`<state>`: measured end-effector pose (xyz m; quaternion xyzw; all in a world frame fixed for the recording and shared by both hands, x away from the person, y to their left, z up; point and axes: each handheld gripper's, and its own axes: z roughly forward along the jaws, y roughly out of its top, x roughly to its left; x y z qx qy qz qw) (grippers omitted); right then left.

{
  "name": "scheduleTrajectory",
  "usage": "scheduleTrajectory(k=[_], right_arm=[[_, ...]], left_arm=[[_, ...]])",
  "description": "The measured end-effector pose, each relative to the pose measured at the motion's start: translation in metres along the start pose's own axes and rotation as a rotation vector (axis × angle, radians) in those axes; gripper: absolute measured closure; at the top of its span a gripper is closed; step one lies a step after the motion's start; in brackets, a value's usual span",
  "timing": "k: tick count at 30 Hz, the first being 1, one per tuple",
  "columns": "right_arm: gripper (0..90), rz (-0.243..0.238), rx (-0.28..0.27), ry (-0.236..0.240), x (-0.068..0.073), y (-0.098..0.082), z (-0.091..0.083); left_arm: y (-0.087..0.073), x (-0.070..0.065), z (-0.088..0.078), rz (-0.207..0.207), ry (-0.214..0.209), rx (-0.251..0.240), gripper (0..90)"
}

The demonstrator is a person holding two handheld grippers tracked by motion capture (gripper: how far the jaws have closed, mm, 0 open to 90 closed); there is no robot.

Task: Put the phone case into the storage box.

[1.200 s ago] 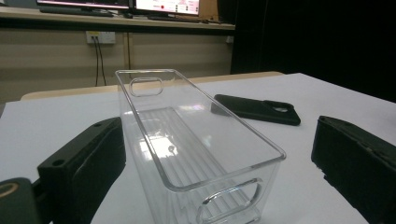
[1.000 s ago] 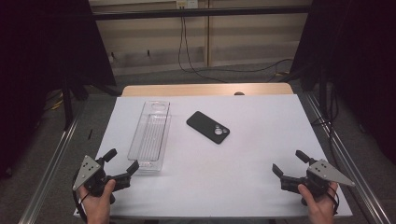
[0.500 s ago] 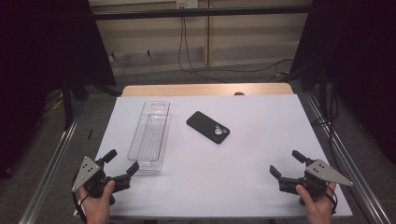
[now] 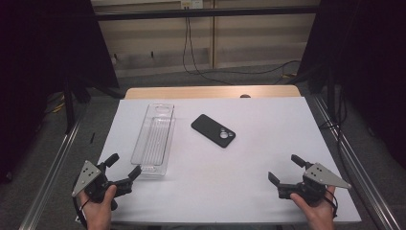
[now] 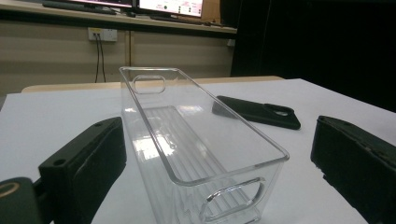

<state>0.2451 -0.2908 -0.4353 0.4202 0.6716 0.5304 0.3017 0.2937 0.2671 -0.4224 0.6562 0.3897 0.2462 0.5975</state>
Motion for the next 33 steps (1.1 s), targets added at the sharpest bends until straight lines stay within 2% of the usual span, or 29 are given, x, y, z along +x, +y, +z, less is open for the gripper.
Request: scheduleTrajectory(k=[6,9,11,17,33], right_arm=[[0.0,0.013,-0.003,0.003,0.000,0.007,0.012],[0.0,0.025,-0.007,0.017,0.000,0.011,0.018],[0.0,0.015,-0.013,0.034,0.000,0.013,0.025],[0.0,0.003,-0.032,0.042,0.000,0.022,0.041],[1.2,0.001,-0.033,0.058,-0.002,0.029,0.060]], left_arm=[[-0.001,0.000,0.001,0.003,0.005,0.010,4.5],[-0.002,0.001,0.001,-0.017,-0.006,0.017,4.5],[-0.002,0.001,0.002,-0.015,-0.003,0.017,4.4],[-0.001,0.001,0.001,-0.001,0.005,0.013,4.5],[-0.002,0.001,0.002,-0.001,0.007,0.014,4.5]])
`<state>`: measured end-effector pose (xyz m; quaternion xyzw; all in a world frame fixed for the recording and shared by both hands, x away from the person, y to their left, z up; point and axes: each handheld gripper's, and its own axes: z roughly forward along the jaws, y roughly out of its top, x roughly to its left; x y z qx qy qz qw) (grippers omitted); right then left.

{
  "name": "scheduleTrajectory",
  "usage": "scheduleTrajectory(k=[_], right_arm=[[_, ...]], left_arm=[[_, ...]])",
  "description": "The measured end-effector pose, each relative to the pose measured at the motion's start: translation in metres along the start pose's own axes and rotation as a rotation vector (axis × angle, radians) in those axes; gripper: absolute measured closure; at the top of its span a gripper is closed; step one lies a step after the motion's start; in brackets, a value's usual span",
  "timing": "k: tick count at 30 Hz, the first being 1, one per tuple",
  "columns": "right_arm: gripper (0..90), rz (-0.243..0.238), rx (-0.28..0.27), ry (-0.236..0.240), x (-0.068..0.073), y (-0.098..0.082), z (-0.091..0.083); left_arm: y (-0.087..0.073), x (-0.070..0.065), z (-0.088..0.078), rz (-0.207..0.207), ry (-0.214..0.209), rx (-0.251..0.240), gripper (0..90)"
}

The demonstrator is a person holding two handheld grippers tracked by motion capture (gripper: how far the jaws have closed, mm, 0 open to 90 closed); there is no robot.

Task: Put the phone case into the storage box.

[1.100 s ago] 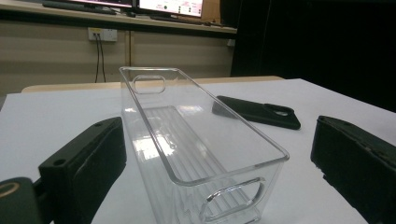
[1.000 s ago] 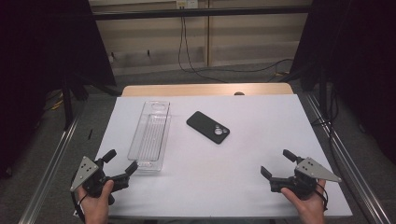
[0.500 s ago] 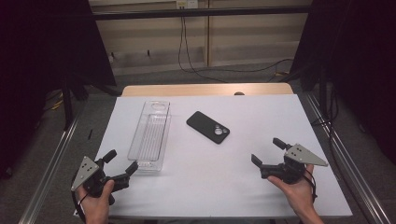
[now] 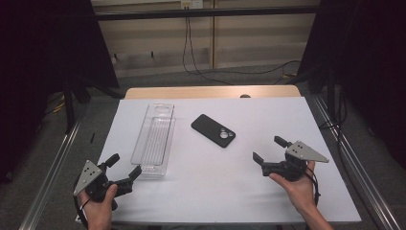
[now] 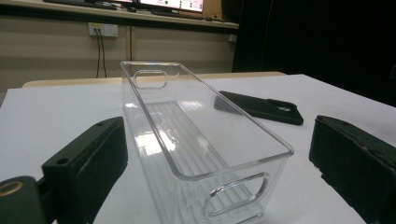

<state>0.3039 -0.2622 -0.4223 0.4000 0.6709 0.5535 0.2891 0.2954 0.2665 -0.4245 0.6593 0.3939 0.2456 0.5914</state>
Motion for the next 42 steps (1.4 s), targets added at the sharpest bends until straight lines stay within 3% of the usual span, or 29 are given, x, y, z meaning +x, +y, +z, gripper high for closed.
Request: scheduleTrajectory(k=[15,23,42], right_arm=[[2.1,-0.007,-0.019,0.019,-0.001,0.018,0.037],[3.6,-0.040,-0.021,0.019,-0.003,0.032,0.057],[2.8,-0.013,-0.018,0.000,-0.010,0.041,0.108]], left_arm=[[0.000,0.001,0.000,0.004,-0.003,0.002,4.5],[0.000,0.002,-0.001,0.008,-0.002,0.004,4.5],[0.000,0.002,-0.001,0.002,-0.003,0.002,4.5]])
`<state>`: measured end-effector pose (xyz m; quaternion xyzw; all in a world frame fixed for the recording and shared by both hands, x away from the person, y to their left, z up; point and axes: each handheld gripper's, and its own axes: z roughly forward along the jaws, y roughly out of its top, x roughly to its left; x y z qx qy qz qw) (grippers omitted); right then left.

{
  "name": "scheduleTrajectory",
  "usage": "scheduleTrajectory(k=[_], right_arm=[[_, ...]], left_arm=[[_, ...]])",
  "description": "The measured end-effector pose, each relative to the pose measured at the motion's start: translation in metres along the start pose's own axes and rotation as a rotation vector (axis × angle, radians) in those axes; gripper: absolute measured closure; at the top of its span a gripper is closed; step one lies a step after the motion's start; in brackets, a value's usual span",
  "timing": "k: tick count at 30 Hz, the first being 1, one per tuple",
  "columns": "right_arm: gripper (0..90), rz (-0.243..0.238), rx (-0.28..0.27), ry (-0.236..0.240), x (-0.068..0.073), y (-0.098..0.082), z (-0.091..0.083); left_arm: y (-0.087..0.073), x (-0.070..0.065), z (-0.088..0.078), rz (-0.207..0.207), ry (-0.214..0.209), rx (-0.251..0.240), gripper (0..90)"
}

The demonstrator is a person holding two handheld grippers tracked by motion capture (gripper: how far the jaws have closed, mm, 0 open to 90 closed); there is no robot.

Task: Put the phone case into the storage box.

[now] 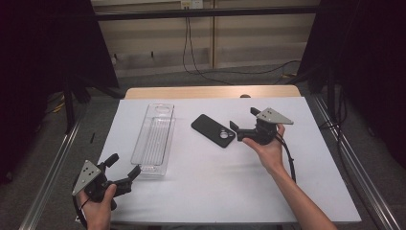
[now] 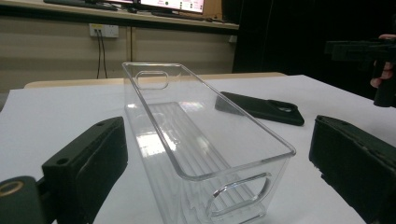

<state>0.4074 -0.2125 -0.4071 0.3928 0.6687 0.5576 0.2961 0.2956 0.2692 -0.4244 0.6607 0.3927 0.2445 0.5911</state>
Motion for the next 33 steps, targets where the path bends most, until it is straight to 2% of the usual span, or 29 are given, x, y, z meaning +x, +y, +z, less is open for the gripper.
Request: scheduleTrajectory(k=[12,24,29,33], right_arm=[[2.9,-0.006,0.017,-0.007,0.000,0.006,0.025],[3.8,-0.004,0.003,-0.024,-0.004,0.013,0.046],[5.3,0.005,-0.007,-0.035,-0.008,0.013,0.055],[8.1,0.033,-0.013,-0.044,-0.011,0.011,0.063]], left_arm=[[0.000,0.001,0.000,0.000,0.001,-0.003,4.5],[0.000,0.002,0.000,0.003,-0.001,0.002,4.4],[0.000,0.002,0.000,-0.003,-0.001,-0.002,4.5],[-0.001,0.002,0.001,-0.005,-0.003,0.006,4.5]])
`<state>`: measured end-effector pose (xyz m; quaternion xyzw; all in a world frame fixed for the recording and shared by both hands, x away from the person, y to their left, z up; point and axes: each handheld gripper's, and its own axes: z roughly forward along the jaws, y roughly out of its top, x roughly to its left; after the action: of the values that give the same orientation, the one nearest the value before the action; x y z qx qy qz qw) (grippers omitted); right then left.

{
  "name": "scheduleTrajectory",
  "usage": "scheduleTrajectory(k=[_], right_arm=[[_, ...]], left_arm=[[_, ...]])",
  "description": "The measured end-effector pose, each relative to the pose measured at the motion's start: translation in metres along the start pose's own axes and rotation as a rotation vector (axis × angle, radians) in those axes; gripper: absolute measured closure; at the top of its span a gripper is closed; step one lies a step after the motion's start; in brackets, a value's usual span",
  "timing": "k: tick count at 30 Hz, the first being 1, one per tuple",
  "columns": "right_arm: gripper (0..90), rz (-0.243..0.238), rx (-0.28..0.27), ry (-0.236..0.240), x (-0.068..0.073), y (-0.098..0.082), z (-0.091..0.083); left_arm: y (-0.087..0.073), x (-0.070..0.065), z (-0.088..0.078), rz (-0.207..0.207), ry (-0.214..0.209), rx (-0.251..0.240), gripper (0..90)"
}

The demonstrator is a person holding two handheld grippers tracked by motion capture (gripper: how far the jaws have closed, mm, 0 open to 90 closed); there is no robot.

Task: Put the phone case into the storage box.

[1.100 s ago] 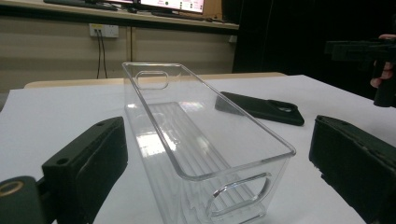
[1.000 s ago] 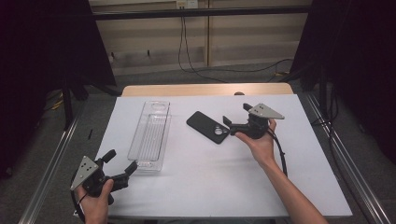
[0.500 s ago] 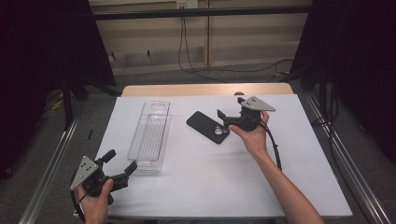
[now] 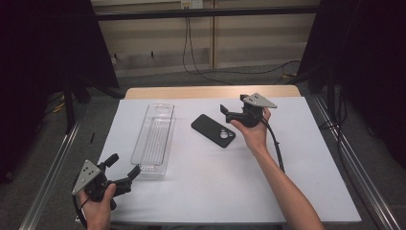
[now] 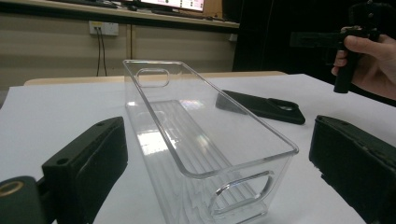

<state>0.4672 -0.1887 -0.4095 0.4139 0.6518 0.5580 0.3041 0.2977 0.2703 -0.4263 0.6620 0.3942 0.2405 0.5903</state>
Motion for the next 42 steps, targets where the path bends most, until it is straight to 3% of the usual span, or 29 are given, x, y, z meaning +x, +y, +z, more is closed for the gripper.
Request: scheduleTrajectory(k=[12,19,25,29,32,35,42], right_arm=[[12.7,0.000,-0.007,-0.008,-0.001,0.003,0.021],[23.6,0.002,0.002,0.013,0.002,0.010,0.033],[32.7,0.036,0.012,0.017,-0.001,0.007,0.040],[49.5,0.065,0.013,0.022,-0.009,0.002,0.042],[53.7,0.058,0.018,0.025,-0.010,0.002,0.042],[63.6,0.067,0.021,0.037,-0.011,0.003,0.042],[89.9,0.100,0.097,0.088,-0.014,0.006,0.041]], left_arm=[[0.000,0.000,0.000,0.002,0.001,0.005,4.5],[0.000,0.001,0.000,-0.003,0.001,-0.002,4.4],[0.000,0.001,-0.001,-0.002,0.004,-0.008,4.5],[0.000,0.001,-0.001,-0.002,0.002,-0.007,4.4],[0.000,0.001,-0.001,-0.001,0.001,-0.005,4.5],[0.000,0.001,-0.001,0.000,0.000,-0.003,4.6],[0.000,0.001,0.000,-0.001,-0.004,-0.003,4.8]])
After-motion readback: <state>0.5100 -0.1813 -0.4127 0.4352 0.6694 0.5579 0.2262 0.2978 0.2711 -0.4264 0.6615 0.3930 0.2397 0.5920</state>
